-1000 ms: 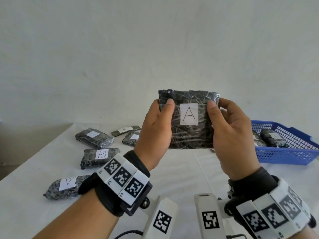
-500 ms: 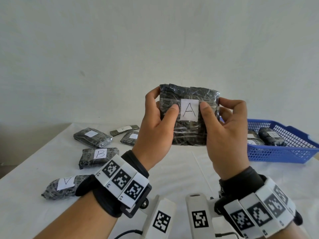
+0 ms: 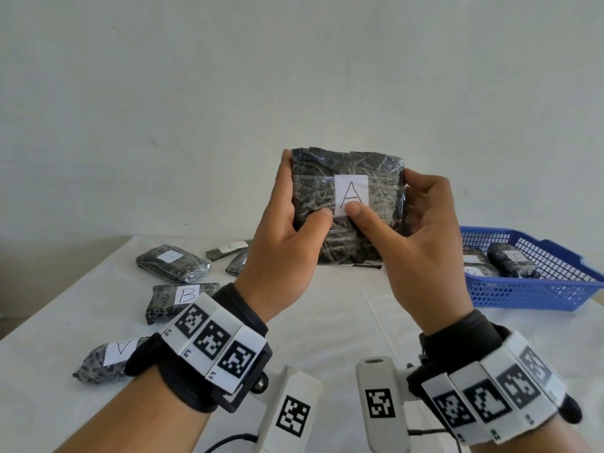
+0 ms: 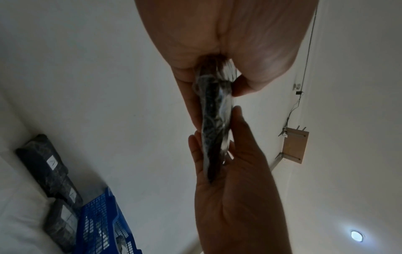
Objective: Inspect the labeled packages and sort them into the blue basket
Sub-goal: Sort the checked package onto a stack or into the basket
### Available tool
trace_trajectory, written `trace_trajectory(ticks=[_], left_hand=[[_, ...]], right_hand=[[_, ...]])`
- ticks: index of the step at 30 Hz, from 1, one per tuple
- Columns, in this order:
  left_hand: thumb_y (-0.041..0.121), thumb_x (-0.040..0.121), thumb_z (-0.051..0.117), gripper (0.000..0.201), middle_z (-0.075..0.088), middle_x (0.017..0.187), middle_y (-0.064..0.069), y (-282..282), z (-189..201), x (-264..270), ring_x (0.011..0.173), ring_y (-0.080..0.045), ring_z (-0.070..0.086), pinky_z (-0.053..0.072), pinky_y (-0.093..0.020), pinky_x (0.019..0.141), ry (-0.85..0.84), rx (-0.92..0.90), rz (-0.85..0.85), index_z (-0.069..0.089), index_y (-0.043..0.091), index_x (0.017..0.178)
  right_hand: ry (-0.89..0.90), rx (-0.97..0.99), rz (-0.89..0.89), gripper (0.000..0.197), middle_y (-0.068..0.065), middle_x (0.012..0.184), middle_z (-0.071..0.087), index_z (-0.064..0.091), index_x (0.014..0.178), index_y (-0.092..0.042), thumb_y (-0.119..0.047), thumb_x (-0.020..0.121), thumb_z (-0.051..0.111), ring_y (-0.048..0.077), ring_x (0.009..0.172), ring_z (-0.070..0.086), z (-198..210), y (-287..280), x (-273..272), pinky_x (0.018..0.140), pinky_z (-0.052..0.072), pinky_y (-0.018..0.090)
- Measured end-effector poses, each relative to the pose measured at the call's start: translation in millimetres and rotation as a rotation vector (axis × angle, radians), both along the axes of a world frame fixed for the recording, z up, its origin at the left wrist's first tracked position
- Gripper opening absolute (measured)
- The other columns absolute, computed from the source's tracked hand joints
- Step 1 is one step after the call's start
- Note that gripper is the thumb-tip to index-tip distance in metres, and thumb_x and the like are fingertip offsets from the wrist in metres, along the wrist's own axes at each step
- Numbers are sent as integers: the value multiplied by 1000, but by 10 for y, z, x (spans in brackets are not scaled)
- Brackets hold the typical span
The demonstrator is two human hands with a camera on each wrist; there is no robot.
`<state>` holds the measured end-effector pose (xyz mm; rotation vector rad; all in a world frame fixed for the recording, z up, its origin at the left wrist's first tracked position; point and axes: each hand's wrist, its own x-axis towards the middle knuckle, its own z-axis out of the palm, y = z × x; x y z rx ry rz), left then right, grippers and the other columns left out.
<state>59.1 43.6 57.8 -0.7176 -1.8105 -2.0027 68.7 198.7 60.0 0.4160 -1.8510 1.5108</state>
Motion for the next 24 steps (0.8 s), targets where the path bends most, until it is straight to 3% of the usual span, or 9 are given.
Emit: trace_trajectory(ticks=[5, 8, 10, 12, 14, 16, 19, 22, 24], left_hand=[[21, 94, 51, 80, 68, 128, -10, -37, -8, -31, 118, -37, 62, 44, -64, 111, -92, 72, -64, 16, 30, 165], [31, 86, 56, 82, 54, 118, -3, -62, -13, -72, 108, -30, 50, 41, -66, 99, -139, 82, -87, 24, 36, 162], [21, 92, 52, 78, 65, 131, -10, -78, -2, -65, 119, -38, 60, 45, -57, 107, -131, 103, -95, 23, 29, 163], [14, 96, 47, 73, 62, 138, -23, -93, 0, -62, 129, -46, 57, 44, -62, 112, -103, 114, -105, 22, 23, 164], [21, 96, 54, 74, 64, 123, -23, -99, 10, -59, 111, -53, 56, 38, -64, 113, -69, 91, -88, 24, 25, 163], [29, 94, 61, 76, 56, 120, -4, -102, 34, -42, 105, -33, 51, 37, -63, 109, -41, 72, -40, 27, 26, 163], [25, 98, 56, 78, 65, 134, 1, -61, 51, 11, 122, -24, 62, 39, -59, 117, -27, 47, -14, 16, 24, 165], [22, 98, 56, 82, 68, 127, 3, -24, 47, 52, 115, -23, 64, 45, -48, 113, -41, 24, -24, 9, 30, 165], [18, 99, 56, 82, 66, 132, 8, -25, 60, 66, 122, -13, 61, 45, -52, 115, -68, 59, -34, 10, 31, 165]], right_hand=[[-33, -187, 160, 40, 7, 117, 75, 54, 130, -19, -24, 96, 74, 22, 107, 75, -21, 22, -35, 91, 63, 48], [-105, -340, 283, 30, 6, 117, 77, 57, 136, -15, -14, 105, 57, 22, 109, 75, -11, 35, -20, 94, 62, 47], [-113, -347, 286, 32, 7, 121, 76, 56, 140, -13, -9, 109, 50, 26, 115, 73, -5, 24, -7, 102, 58, 53], [-110, -342, 269, 35, 7, 124, 76, 55, 143, -13, -8, 109, 49, 25, 117, 72, -15, 20, 0, 103, 58, 52], [-107, -345, 276, 39, 6, 125, 76, 54, 146, -13, -8, 108, 51, 21, 117, 73, -26, 22, 1, 99, 60, 42], [-97, -333, 265, 42, 4, 125, 76, 52, 148, -13, -6, 107, 52, 16, 115, 73, -43, 16, -12, 93, 61, 32], [-64, -298, 201, 45, 0, 128, 74, 51, 150, -16, -10, 106, 57, 10, 117, 71, -48, -27, -16, 93, 59, 26], [-13, -195, 103, 51, -4, 136, 68, 48, 152, -18, -18, 103, 64, 8, 125, 67, -59, -66, -22, 103, 57, 32], [4, -155, 66, 59, -7, 139, 67, 46, 155, -17, -24, 101, 69, 7, 128, 64, -72, -86, -15, 108, 54, 36]])
